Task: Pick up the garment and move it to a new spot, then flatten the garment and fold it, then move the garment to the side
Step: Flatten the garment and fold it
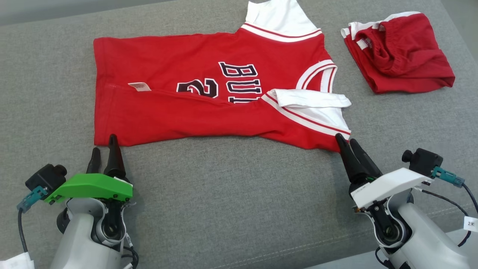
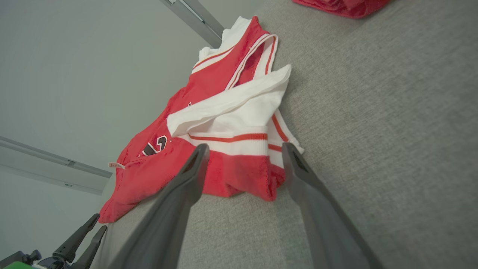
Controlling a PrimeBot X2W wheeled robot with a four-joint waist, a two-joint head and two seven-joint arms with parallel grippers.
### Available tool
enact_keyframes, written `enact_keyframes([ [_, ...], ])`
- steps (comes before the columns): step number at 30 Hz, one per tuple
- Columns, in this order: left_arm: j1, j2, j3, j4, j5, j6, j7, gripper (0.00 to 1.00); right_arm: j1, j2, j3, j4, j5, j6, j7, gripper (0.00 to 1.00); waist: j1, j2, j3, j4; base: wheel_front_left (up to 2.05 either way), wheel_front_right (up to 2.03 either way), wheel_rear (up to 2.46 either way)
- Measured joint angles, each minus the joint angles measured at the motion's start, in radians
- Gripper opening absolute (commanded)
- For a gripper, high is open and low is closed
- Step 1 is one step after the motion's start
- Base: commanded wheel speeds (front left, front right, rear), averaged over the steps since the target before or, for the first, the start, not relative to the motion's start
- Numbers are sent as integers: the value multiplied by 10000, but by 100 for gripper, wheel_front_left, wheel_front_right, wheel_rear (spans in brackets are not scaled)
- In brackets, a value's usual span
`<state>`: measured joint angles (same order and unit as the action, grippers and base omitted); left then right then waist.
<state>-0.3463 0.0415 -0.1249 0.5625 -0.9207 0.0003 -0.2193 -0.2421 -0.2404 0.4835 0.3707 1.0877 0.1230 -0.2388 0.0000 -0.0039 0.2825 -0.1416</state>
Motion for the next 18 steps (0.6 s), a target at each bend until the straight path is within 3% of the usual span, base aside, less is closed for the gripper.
enact_keyframes([
  [4,-8,8,-56,-13,2,15,0,100,107,96,107,148,-77,0,-15,100,0,0,37,-173,0,0,0],
  [12,-90,29,-63,-4,-15,148,-12,62,224,54,27,324,-245,0,-84,100,0,0,153,-286,0,0,0],
  [18,-261,27,-67,82,-107,263,-15,51,135,299,240,433,-245,0,-84,100,0,0,218,-284,0,0,0],
])
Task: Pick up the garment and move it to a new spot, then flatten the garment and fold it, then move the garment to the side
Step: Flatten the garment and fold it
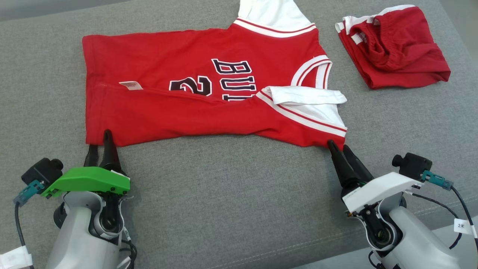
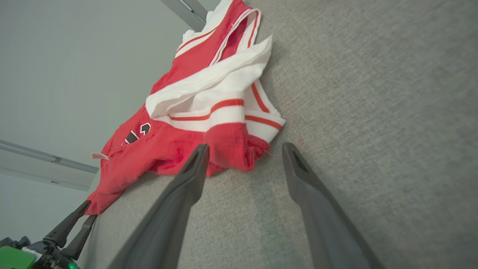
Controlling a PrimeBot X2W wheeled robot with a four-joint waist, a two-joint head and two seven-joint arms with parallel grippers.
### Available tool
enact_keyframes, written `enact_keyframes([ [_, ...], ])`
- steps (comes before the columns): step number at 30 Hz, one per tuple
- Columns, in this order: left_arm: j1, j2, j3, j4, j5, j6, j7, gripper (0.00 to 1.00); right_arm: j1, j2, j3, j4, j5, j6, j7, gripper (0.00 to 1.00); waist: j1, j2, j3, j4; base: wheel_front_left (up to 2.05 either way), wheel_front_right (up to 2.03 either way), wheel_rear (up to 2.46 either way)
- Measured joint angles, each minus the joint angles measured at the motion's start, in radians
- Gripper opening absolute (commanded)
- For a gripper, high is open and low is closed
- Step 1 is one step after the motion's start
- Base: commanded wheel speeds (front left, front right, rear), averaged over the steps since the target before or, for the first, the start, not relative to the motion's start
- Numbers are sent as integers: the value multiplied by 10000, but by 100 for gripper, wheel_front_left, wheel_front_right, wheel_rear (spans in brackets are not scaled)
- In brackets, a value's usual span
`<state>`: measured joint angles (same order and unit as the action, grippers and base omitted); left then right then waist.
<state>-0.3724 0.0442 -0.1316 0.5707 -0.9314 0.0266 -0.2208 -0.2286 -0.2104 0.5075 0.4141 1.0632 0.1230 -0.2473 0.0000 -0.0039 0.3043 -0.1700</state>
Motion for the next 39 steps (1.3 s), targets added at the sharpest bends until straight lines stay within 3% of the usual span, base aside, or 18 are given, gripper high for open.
enact_keyframes([
  [5,-167,-4,-67,81,-77,88,0,43,-354,238,54,297,29,0,2,100,0,0,59,62,0,0,0],
  [7,-224,-4,-115,100,-188,88,0,39,-499,282,40,447,167,0,10,76,0,0,87,91,0,0,0],
  [8,-285,4,-155,125,-366,90,-2,35,-646,345,-10,577,345,0,17,50,0,0,117,116,0,0,0],
  [11,-399,15,-219,174,-510,90,-13,27,-973,460,-58,830,424,0,31,35,0,0,167,143,0,0,0],
  [13,-448,17,-263,217,-516,90,-15,13,-1212,456,-96,970,424,0,102,17,0,0,197,156,0,0,0],
  [14,-484,17,-282,238,-558,90,-17,13,-1322,451,-102,1045,422,0,102,17,0,0,211,163,0,0,0],
  [15,-529,19,-295,253,-640,90,-58,0,-1412,443,-102,1103,408,0,102,0,0,0,224,169,0,0,0],
  [26,-692,-8,-52,173,-761,-13,-280,0,-1753,215,-81,1058,372,0,96,0,0,0,247,200,0,0,0],
  [39,295,-203,374,-765,-761,-495,-311,0,-1339,-635,-253,-359,460,0,42,0,0,0,-242,557,0,0,0],
])
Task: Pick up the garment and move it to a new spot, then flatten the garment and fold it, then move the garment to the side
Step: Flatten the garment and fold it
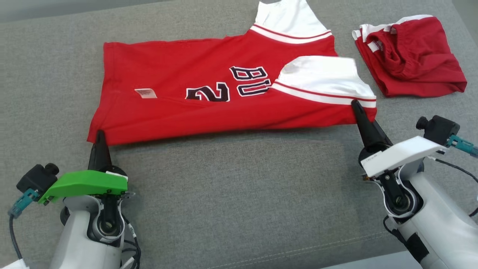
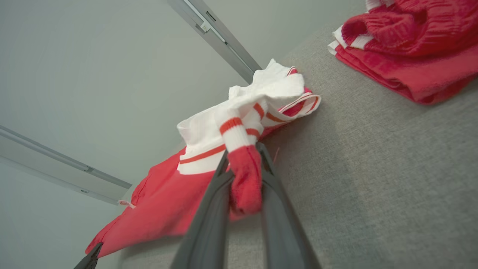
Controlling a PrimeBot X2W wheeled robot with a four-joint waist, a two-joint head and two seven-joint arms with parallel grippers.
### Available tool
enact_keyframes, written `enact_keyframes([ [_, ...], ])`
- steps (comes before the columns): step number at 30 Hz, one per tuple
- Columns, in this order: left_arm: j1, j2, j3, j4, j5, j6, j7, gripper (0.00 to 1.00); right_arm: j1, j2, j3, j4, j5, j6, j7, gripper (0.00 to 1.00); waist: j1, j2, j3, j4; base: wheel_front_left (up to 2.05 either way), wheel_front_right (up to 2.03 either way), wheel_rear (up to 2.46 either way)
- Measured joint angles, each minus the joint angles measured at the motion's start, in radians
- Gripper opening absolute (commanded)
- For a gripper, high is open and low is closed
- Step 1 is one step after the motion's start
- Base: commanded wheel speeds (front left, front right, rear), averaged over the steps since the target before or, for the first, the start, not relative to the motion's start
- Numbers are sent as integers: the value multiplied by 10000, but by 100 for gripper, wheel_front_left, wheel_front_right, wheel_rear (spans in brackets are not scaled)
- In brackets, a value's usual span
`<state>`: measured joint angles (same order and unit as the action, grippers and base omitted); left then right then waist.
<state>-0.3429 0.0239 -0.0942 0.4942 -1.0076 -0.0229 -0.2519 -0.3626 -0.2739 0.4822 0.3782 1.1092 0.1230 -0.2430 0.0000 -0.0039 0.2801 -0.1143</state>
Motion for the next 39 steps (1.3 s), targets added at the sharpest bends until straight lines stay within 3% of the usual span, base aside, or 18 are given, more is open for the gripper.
enact_keyframes([
  [10,1609,-6,401,-1319,2,-40,2,0,1729,-522,-44,-1053,100,0,-2,0,0,0,-613,349,0,0,0],
  [19,3274,6,244,-2119,10,278,2,0,3173,-754,4,-1783,520,-341,163,0,0,0,-631,288,0,0,0],
  [39,4336,98,-280,-3212,370,972,2,0,3629,-989,234,-1893,604,-721,541,0,0,0,-675,406,0,0,0],
])
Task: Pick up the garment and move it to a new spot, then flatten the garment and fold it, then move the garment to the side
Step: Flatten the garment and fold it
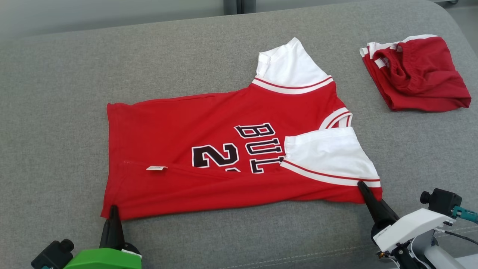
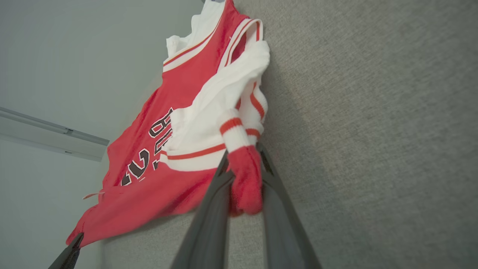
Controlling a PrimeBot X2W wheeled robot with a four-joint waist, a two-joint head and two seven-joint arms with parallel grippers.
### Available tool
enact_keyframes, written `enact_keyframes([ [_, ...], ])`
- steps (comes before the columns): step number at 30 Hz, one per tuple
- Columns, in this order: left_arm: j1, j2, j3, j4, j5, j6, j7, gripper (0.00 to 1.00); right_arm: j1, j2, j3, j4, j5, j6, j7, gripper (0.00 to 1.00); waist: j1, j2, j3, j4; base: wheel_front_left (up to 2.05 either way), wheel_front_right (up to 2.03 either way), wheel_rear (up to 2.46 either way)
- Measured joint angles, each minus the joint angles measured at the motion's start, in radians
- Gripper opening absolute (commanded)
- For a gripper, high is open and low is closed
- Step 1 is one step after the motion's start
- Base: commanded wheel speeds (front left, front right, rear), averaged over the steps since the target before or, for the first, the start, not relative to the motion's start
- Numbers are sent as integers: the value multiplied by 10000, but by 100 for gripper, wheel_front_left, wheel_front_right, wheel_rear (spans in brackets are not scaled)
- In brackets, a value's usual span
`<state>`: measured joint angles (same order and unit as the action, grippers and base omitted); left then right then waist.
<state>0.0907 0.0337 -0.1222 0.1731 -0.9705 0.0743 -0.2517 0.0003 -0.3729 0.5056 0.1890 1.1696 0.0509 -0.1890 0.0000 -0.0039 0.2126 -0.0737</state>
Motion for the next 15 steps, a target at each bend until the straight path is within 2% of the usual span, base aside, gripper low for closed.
enact_keyframes([
  [1,22,4,-61,-27,58,29,0,0,28,-13,21,8,-33,-10,10,2,0,0,-35,20,0,0,0],
  [2,29,8,-115,-38,107,59,-2,0,54,-23,36,10,-90,-48,10,14,0,0,-69,36,0,0,0],
  [3,32,6,-123,-58,148,65,0,40,71,-29,58,15,-107,-92,10,38,0,0,-104,48,0,0,0],
  [4,35,10,-117,-117,201,67,-2,45,81,-31,82,15,-113,-100,21,47,0,0,-141,56,0,0,0],
  [5,39,17,-109,-199,299,69,-2,73,82,-35,115,15,-155,-102,27,89,0,0,-174,57,0,0,0],
  [6,50,21,-98,-249,431,98,-2,100,82,-40,127,13,-184,-104,50,100,0,0,-200,47,0,0,0],
  [15,446,59,734,-556,794,276,-2,100,180,-236,19,-8,-228,-410,50,100,0,0,-300,-252,0,0,0],
])
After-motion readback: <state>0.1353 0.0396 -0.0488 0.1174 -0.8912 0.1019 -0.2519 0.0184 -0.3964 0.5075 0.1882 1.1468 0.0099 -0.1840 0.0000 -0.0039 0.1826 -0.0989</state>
